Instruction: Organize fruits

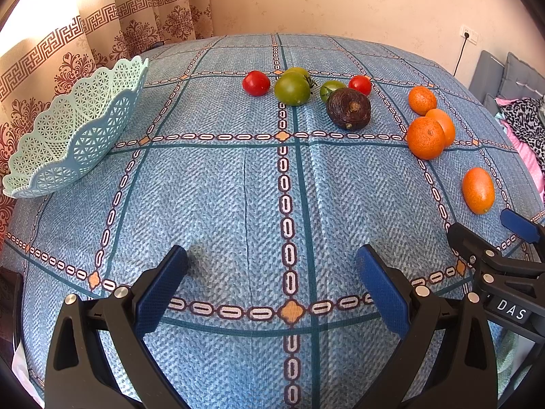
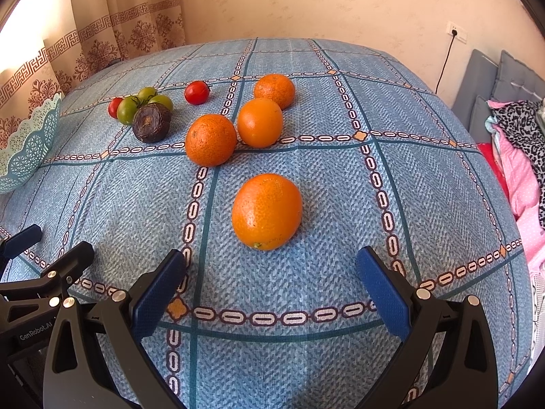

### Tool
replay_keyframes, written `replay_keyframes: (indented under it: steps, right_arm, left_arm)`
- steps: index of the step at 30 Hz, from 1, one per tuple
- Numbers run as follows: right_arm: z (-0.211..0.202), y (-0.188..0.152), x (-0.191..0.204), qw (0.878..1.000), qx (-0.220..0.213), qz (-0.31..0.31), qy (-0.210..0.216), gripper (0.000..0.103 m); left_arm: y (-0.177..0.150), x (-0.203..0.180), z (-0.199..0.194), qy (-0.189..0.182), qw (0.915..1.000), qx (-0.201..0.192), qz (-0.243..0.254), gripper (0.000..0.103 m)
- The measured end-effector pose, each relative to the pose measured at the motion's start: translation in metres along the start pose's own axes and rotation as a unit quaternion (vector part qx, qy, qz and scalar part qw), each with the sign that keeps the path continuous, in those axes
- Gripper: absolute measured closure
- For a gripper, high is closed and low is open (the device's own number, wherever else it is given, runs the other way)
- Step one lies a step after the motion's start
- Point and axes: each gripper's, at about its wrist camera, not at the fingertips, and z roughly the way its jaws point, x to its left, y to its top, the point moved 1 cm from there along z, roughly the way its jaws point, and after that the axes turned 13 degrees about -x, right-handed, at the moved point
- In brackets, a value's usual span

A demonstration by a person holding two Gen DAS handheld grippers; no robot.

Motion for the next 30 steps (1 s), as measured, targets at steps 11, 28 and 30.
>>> replay_keyframes:
  steps: [11,28,30]
  right_arm:
    - [-0.002,0.005,0.001,1.0,0.008,-0.002,0.014,0.005]
    - [0.001,0.027,-0.014,0.998,-0.009,0.014,0.056,0.058]
    - [0.004,0.029,-0.008,0.998,-0.014,0.005,0.054,0.063]
  left_arm:
    - [0.003,0.006,-0.001,-0.008,1.0,0.003,0.001,0.003]
    - [0.044,0.009,0.016,-0.02,0.9995,-0.018,0.017,0.003]
    - [0.05,0.007,0.017,-0.019,0.9993,-0.024,0.022,0.003]
